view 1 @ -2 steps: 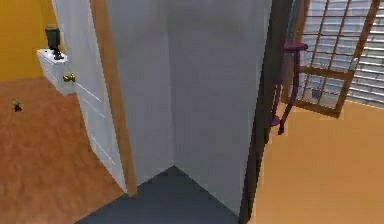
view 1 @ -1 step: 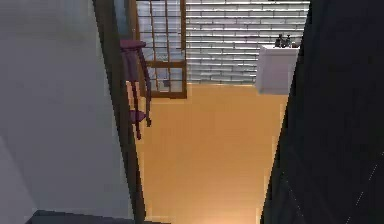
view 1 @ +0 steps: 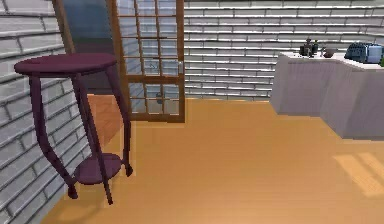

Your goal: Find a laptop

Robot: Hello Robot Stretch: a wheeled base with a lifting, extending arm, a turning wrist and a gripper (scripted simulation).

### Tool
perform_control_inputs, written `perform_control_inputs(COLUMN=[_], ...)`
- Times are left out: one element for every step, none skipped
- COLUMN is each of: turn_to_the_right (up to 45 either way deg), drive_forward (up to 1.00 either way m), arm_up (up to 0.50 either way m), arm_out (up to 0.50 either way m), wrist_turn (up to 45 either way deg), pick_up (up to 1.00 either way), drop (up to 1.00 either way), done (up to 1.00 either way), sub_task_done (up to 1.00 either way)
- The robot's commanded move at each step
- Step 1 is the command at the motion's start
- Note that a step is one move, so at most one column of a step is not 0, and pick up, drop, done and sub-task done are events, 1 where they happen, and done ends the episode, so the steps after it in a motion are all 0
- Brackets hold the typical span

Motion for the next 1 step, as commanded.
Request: perform_control_inputs(turn_to_the_right=[6.0], drive_forward=[0.0], arm_up=[0.0], arm_out=[0.0], wrist_turn=[0.0], pick_up=[0.0], drop=[0.0], done=[0.0], sub_task_done=[0.0])
